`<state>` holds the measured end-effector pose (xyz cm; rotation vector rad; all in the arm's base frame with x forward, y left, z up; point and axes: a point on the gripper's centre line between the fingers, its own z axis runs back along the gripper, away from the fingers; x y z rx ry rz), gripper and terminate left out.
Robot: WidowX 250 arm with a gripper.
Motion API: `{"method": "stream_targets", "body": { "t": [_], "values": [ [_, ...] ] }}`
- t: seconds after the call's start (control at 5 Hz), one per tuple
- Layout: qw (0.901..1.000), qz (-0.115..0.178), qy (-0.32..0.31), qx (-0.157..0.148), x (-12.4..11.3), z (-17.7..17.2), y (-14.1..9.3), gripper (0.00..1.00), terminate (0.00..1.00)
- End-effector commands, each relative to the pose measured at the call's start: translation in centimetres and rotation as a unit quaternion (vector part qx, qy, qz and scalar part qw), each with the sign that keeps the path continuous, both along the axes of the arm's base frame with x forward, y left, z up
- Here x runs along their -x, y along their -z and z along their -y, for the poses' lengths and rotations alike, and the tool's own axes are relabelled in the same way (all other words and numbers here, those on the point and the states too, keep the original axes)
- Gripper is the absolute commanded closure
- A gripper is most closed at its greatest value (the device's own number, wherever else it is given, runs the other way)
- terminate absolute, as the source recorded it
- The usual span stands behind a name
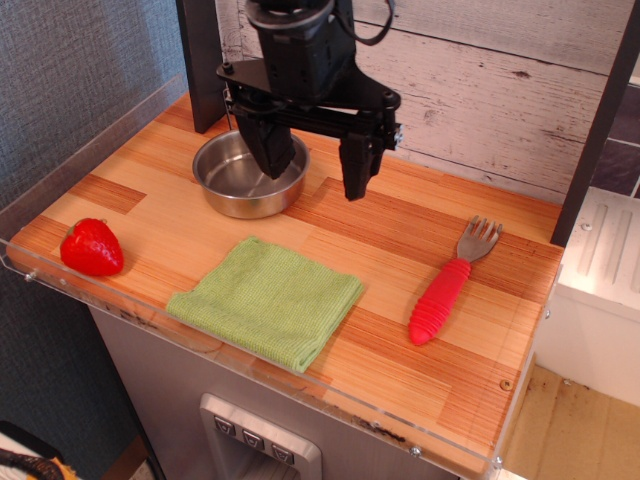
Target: PICK UP THE SPOON AND PUT ANOTHER SIDE OF THE TABLE
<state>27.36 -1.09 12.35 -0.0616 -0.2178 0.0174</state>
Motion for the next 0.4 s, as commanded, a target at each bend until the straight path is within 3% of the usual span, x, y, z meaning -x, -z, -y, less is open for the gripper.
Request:
{"method": "stream_targets", "body": {
  "t": [0.0, 0.2],
  "values": [
    [0.9998, 0.016, -0.001, -0.008, 0.29, -1.08, -0.74, 0.00, 0.00],
    [0.9998, 0.016, -0.001, -0.008, 0.29, -1.08, -0.74, 0.00, 1.00]
  ]
}}
